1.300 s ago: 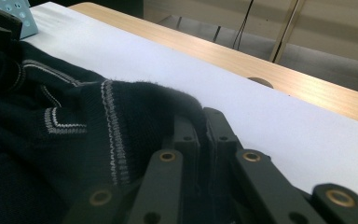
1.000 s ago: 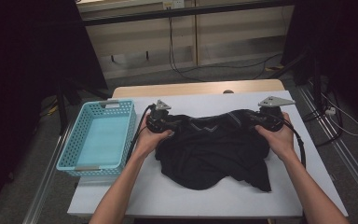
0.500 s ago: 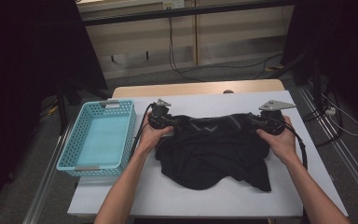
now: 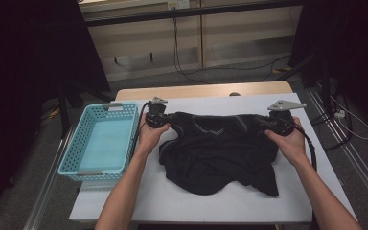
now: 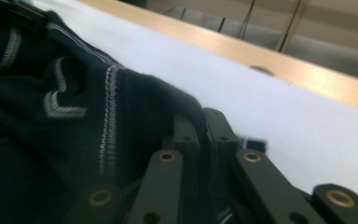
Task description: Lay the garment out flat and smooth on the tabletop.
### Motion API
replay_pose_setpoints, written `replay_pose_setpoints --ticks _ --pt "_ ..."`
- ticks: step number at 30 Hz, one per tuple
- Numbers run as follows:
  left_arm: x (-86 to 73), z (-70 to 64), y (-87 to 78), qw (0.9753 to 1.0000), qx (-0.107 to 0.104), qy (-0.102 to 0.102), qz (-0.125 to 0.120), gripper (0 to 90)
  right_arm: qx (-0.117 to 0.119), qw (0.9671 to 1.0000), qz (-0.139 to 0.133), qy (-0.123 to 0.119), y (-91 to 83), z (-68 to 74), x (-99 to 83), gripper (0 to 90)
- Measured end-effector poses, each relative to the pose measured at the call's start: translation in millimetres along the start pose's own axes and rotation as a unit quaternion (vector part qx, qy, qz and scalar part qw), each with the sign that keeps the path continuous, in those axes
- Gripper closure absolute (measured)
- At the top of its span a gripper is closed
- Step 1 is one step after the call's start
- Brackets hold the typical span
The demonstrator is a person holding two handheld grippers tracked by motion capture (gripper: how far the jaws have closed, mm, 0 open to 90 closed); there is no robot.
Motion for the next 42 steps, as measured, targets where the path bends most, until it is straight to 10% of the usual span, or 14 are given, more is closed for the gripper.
replay_pose_setpoints --ticks 22,35,42 --pt "28.5 31.6 3.6 0.9980 0.062 0.008 0.008 82.3 -0.050 0.9988 0.002 0.004 80.6 -43.1 41.1 81.1" --pt "20.8 23.5 15.8 0.9970 0.069 0.015 0.030 62.1 -0.083 0.9958 0.034 0.019 94.5 -52.5 21.2 41.1" --pt "16.4 16.9 21.2 0.9971 0.063 0.019 0.039 55.8 -0.088 0.9954 0.036 0.016 93.0 -56.3 21.1 40.8"
Point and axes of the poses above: each handheld gripper's, and its own axes: y roughly forward along the jaws, x roughly out of its top, z roughly to its left, the point moved 3 cm from there along y, roughly forward along the jaws, and after that the axes turned 4 degrees about -z, right-handed, at the moved point
